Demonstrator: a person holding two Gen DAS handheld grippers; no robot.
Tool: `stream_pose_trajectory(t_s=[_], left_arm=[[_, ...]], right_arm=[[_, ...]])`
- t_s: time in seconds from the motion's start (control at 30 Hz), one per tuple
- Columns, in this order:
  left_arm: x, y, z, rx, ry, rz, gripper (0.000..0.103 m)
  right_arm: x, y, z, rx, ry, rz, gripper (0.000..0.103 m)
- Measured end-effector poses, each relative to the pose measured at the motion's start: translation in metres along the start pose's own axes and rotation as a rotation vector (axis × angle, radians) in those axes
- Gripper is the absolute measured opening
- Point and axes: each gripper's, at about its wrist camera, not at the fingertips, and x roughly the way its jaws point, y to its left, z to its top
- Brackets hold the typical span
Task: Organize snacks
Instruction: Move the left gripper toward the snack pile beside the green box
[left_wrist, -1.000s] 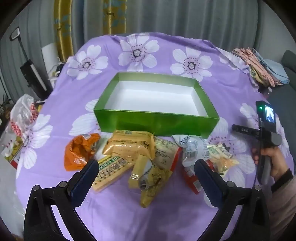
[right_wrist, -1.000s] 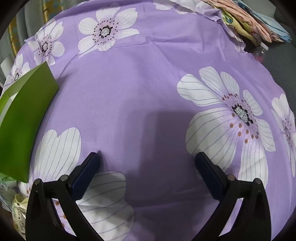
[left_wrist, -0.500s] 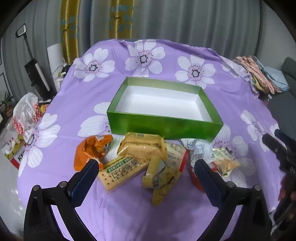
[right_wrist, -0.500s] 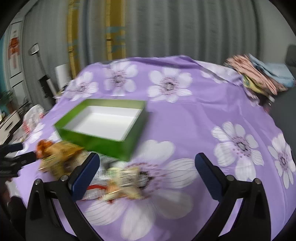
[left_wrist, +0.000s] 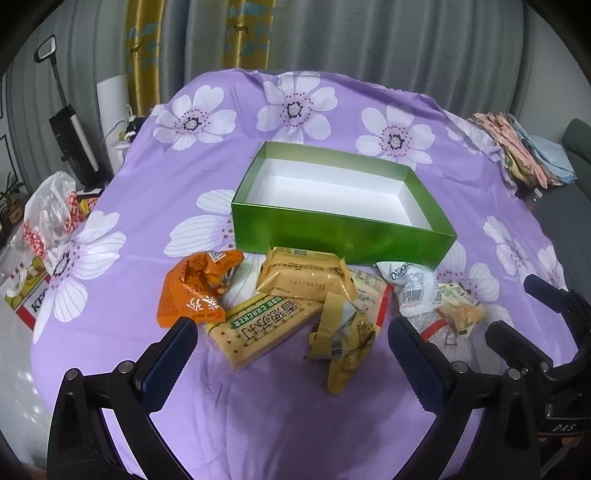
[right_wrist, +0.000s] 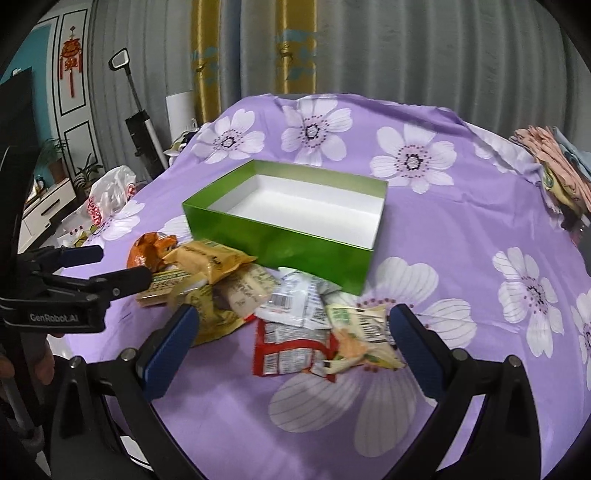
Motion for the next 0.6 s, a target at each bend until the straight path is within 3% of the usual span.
stream_pose_trajectory(t_s=[0.6], left_arm=[[0.013,0.006,-0.004,0.003,0.034,-0.014,0.102]], right_arm=[[0.015,0.009,-0.003,0.006,0.055,0.008,0.103]])
